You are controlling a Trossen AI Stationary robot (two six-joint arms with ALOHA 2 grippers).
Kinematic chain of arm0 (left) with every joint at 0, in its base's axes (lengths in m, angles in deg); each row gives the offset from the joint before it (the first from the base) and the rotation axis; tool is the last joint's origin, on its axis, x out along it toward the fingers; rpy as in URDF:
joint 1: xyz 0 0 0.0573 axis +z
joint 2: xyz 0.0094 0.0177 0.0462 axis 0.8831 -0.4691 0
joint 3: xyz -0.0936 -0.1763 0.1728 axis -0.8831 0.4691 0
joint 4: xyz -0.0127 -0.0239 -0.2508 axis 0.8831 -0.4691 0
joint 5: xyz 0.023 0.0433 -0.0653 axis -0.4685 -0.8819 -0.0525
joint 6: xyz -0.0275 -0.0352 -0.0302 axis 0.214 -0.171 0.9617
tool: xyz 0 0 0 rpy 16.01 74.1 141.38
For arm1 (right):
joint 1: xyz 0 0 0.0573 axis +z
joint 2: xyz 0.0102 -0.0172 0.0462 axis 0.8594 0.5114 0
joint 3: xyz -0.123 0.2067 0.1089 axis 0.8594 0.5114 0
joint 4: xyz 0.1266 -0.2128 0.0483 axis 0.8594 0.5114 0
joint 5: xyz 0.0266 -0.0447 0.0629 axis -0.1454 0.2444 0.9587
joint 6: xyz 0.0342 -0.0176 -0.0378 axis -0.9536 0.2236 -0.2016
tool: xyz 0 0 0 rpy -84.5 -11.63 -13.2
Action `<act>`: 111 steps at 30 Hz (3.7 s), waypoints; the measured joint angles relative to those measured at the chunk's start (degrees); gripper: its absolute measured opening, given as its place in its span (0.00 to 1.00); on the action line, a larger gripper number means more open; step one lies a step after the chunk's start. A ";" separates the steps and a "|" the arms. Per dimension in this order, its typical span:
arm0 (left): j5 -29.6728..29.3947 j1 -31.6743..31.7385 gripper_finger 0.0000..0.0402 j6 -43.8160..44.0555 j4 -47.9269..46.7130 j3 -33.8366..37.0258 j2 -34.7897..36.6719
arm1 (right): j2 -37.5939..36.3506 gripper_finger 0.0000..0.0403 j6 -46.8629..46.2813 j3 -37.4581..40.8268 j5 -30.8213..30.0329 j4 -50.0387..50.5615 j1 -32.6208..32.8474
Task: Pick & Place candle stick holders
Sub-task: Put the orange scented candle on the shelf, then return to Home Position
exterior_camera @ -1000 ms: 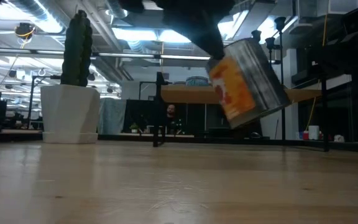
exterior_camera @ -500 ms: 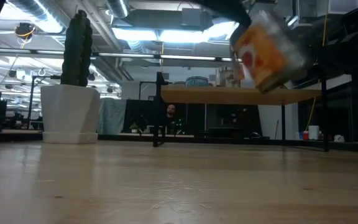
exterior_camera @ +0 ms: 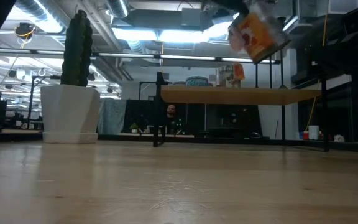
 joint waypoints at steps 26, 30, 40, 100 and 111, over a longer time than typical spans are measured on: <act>-0.73 13.52 0.00 -5.08 -2.80 -0.48 -0.03 | 0.00 0.03 0.01 -0.01 0.00 0.00 0.00; -0.47 13.70 0.00 -4.29 -2.42 -0.35 -0.99 | 0.01 0.03 0.00 -0.02 0.00 0.00 0.00; -0.95 13.54 0.02 -4.29 -0.54 -0.35 -2.47 | 0.00 0.03 0.01 -0.02 0.02 -0.01 0.00; -11.60 14.57 0.01 4.94 -0.47 -0.40 -4.94 | 0.01 0.03 0.00 -0.01 -0.01 0.00 -0.01; -0.52 15.07 0.00 13.28 -11.32 -0.35 0.06 | -0.01 0.03 0.00 -0.01 -0.01 0.01 -0.02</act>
